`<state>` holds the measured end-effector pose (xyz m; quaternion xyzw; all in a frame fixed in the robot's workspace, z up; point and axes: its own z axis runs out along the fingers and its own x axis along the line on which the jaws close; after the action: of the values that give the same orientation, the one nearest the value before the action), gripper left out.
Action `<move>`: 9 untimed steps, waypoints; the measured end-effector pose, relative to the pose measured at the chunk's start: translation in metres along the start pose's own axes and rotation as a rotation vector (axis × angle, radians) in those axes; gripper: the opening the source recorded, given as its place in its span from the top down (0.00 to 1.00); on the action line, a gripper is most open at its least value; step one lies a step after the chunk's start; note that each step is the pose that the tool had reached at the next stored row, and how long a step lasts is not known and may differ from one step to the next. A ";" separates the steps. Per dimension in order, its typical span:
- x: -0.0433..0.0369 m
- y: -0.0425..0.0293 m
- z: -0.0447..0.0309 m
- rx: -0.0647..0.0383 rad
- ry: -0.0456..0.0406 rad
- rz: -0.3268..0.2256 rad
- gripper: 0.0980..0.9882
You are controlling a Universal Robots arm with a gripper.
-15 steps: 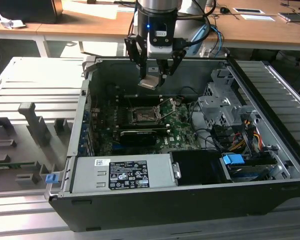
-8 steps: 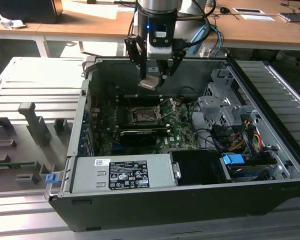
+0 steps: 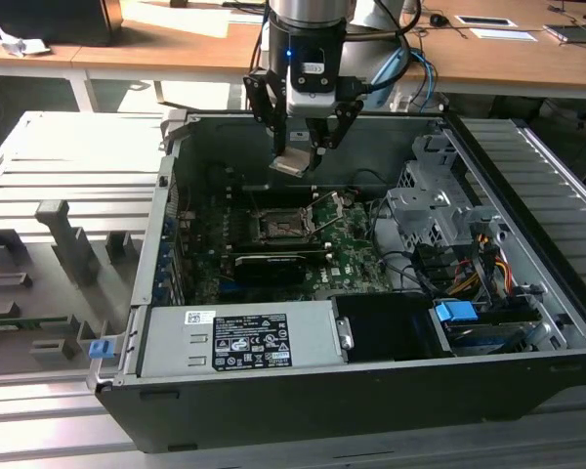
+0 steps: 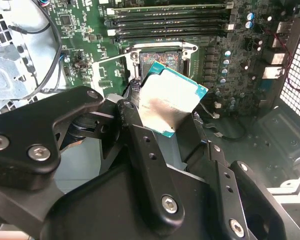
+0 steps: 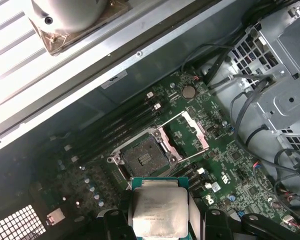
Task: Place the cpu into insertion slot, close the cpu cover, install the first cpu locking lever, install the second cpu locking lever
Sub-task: 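Place the cpu into insertion slot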
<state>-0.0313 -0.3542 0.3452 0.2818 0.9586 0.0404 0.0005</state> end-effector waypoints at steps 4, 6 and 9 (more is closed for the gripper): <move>0.0000 -0.0001 0.0008 -0.001 -0.0034 0.043 0.51; 0.0000 -0.0001 0.0014 -0.002 -0.0083 0.106 0.51; -0.0001 -0.0002 0.0020 -0.003 -0.0125 0.160 0.51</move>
<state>-0.0313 -0.3542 0.3432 0.3578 0.9329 0.0401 0.0038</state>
